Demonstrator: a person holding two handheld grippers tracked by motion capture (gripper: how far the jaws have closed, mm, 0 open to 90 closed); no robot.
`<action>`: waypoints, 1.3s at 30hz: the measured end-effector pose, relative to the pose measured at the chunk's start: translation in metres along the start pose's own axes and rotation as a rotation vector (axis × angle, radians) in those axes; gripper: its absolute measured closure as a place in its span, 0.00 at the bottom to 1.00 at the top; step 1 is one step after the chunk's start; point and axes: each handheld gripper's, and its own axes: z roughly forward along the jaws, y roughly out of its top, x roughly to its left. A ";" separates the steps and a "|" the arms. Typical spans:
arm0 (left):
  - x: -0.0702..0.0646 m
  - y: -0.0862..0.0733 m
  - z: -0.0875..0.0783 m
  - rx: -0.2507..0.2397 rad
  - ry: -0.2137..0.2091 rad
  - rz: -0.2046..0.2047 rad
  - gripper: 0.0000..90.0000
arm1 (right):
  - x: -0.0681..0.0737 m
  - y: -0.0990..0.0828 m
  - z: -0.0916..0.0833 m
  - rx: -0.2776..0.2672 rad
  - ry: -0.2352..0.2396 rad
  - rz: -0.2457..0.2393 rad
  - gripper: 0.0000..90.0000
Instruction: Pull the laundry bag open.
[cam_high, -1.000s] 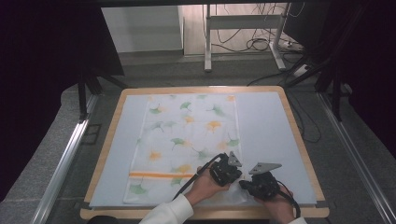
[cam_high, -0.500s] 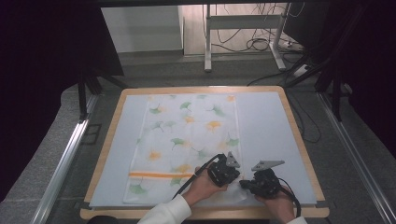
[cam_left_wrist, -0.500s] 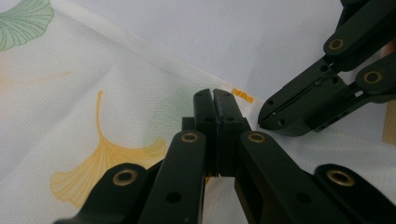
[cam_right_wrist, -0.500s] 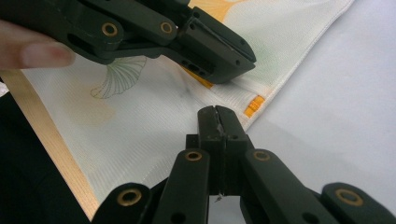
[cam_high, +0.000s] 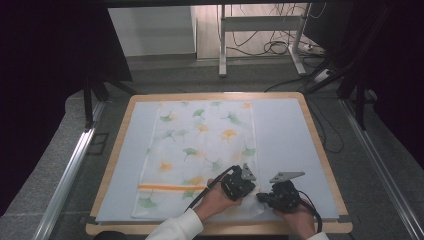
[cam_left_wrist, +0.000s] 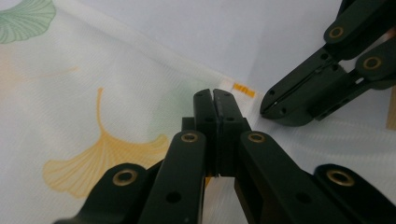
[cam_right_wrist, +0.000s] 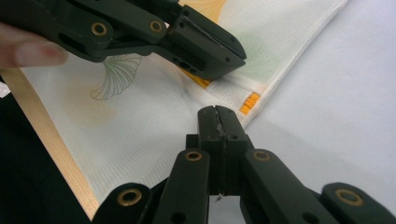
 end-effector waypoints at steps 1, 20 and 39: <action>0.001 -0.001 -0.001 0.001 0.000 -0.002 1.00 | 0.000 0.000 0.000 0.000 0.001 0.000 0.99; 0.006 -0.008 -0.007 0.001 0.002 -0.011 1.00 | -0.001 0.000 0.000 0.000 0.005 0.006 0.99; 0.004 -0.009 -0.005 -0.017 0.005 -0.019 1.00 | -0.009 0.018 0.009 -0.007 -0.003 0.055 0.99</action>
